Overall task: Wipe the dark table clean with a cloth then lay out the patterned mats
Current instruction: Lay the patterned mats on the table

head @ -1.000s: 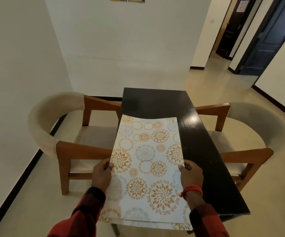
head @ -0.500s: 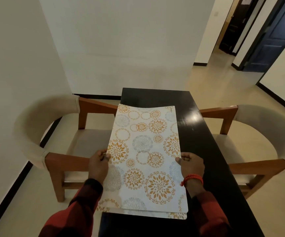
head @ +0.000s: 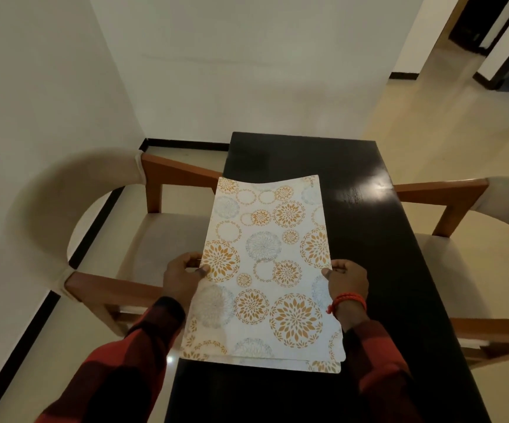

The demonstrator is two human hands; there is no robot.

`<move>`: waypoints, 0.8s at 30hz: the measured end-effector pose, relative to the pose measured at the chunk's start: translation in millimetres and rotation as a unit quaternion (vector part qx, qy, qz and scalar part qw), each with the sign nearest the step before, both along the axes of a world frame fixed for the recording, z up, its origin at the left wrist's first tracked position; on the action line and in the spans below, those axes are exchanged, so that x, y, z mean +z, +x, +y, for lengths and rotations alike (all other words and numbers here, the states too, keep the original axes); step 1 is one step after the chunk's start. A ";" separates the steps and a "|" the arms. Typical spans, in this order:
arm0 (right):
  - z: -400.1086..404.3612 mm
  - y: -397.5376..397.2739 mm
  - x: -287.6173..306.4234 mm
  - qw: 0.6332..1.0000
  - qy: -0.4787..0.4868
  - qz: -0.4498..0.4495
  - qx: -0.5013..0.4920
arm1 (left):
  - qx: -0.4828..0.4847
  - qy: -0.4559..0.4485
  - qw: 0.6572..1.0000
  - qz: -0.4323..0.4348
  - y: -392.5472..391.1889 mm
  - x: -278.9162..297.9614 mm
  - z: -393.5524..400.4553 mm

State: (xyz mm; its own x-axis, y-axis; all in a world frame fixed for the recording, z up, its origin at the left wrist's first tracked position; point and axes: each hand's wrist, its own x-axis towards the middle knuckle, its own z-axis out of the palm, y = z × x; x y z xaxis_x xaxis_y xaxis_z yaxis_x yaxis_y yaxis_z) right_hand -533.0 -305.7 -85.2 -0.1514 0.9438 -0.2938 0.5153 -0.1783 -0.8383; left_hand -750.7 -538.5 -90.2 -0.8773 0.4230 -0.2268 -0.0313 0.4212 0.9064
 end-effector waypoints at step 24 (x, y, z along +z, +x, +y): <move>86.9 -106.4 -81.9 0.996 -0.007 -0.078 0.044 | -0.024 -0.088 0.995 -0.042 -118.6 -84.3 82.8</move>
